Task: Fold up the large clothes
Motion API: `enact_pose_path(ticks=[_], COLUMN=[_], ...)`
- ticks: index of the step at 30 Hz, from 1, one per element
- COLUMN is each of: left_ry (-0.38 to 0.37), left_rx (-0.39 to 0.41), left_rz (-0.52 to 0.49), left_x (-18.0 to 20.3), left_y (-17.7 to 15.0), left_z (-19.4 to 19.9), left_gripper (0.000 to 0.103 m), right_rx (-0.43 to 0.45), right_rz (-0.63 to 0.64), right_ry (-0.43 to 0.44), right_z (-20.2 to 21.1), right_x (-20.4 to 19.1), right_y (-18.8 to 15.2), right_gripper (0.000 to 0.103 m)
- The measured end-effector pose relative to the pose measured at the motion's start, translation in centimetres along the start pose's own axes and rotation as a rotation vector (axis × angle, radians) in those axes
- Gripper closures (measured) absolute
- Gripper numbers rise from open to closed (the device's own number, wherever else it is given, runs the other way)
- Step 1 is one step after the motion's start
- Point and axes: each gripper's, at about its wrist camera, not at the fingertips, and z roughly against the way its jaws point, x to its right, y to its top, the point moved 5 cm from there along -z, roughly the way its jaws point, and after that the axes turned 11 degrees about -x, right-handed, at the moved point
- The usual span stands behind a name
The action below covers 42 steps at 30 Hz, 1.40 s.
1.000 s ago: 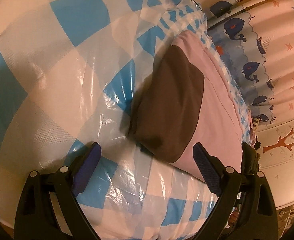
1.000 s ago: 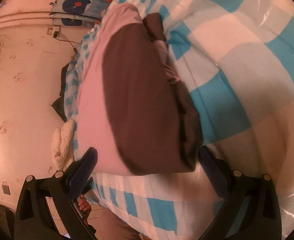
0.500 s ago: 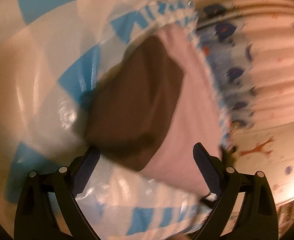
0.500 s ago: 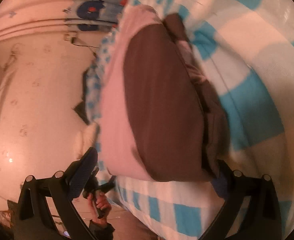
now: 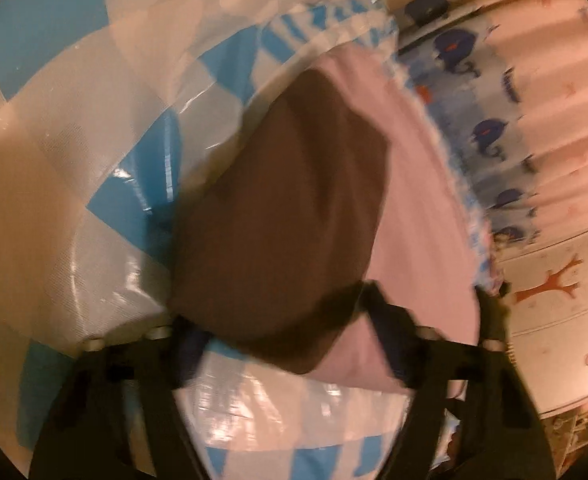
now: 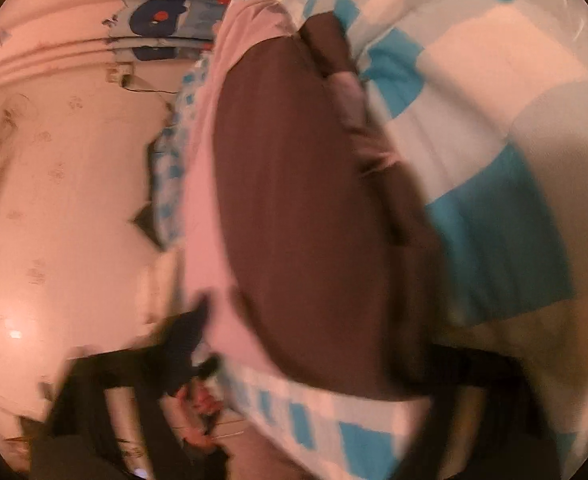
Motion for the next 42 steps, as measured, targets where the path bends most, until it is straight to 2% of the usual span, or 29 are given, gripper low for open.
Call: enact_pose_path(ticks=[1, 4, 10, 15, 17, 20, 21, 22, 23, 24, 25, 26, 28, 29, 31, 32, 33, 34, 35, 36, 38, 39, 40, 41, 42], left_ry=[-0.012, 0.009, -0.008, -0.030, -0.035, -0.042, -0.049, -0.076, -0.098, -0.101, -0.101, -0.110, -0.151, -0.147, -0.122, -0.083, 0.005, 0.069, 0.098, 0.165, 0.240, 0.261, 0.289, 0.302, 0.325], left_rx=[-0.004, -0.013, -0.009, -0.025, -0.040, -0.076, -0.086, -0.088, -0.083, -0.067, -0.048, -0.024, 0.008, 0.025, 0.037, 0.042, 0.067, 0.082, 0.090, 0.106, 0.110, 0.111, 0.114, 0.119, 0.134], left_rz=[0.019, 0.000, -0.073, -0.112, -0.111, -0.058, -0.036, -0.002, 0.029, 0.051, 0.055, 0.048, 0.040, 0.043, 0.027, 0.000, -0.056, -0.102, -0.129, -0.178, -0.225, -0.234, -0.239, -0.241, -0.250], left_x=[-0.3, 0.0, 2.6, 3.6, 2.4, -0.9, -2.1, -3.4, -4.3, -4.8, -4.9, -4.7, -3.9, -3.5, -2.3, -1.5, -0.3, 0.7, 1.2, 2.0, 2.6, 2.6, 2.6, 2.5, 2.6], left_y=[0.3, 0.3, -1.8, -7.1, -10.3, -13.6, -14.2, -14.6, -14.8, -14.9, -14.9, -14.8, -14.7, -14.6, -14.4, -14.4, -14.7, -15.1, -15.3, -15.9, -16.5, -16.7, -17.0, -16.9, -17.2], left_z=[0.1, 0.9, 4.9, 9.0, 10.2, 9.6, 9.1, 8.6, 8.2, 8.1, 8.0, 8.0, 7.8, 7.6, 6.8, 6.4, 6.3, 6.3, 6.4, 6.4, 6.3, 6.2, 6.1, 6.2, 6.3], left_gripper=[0.062, 0.076, 0.081, 0.081, 0.081, 0.073, 0.069, 0.059, 0.054, 0.042, 0.039, 0.038, 0.024, 0.021, 0.020, 0.020, 0.020, 0.020, 0.020, 0.020, 0.020, 0.020, 0.019, 0.018, 0.018], right_rx=[0.011, 0.027, 0.051, 0.057, 0.042, -0.005, -0.026, -0.033, -0.033, -0.024, -0.009, 0.014, 0.029, 0.032, 0.023, 0.023, 0.025, 0.035, 0.036, 0.031, 0.010, 0.003, 0.014, 0.055, 0.087], right_rz=[0.001, 0.042, 0.125, 0.174, 0.176, 0.160, 0.132, 0.096, 0.078, 0.050, 0.029, 0.000, 0.001, 0.004, 0.032, 0.055, 0.070, 0.087, 0.094, 0.101, 0.124, 0.123, 0.119, 0.128, 0.143], right_ry=[0.005, -0.014, 0.011, 0.034, 0.033, 0.003, 0.006, 0.042, 0.071, 0.125, 0.156, 0.197, 0.246, 0.244, 0.227, 0.200, 0.170, 0.152, 0.166, 0.162, 0.095, 0.069, 0.028, -0.058, -0.106], right_z=[0.3, 0.7, 3.0, 7.0, 7.8, 7.1, 6.7, 6.4, 6.3, 6.4, 6.5, 6.8, 6.9, 6.8, 6.0, 5.9, 6.0, 6.5, 6.9, 7.2, 7.3, 7.4, 7.6, 8.3, 9.1], right_x=[0.1, -0.7, -3.7, -4.4, -3.4, -1.0, 0.8, 2.4, 3.1, 3.9, 4.4, 4.7, 4.4, 4.2, 3.4, 3.0, 2.8, 2.8, 2.9, 3.0, 3.5, 3.8, 4.1, 4.1, 3.9], right_y=[0.0, -0.4, -2.2, -7.2, -10.2, -13.5, -14.4, -14.8, -14.9, -14.9, -14.7, -14.4, -13.6, -13.4, -13.1, -13.1, -13.4, -13.7, -14.0, -14.2, -15.0, -15.2, -15.4, -15.5, -15.5], right_gripper=[0.061, 0.068, 0.071, 0.071, 0.071, 0.069, 0.063, 0.061, 0.055, 0.048, 0.043, 0.032, 0.028, 0.027, 0.026, 0.031, 0.050, 0.058, 0.063, 0.064, 0.064, 0.057, 0.045, 0.042, 0.041])
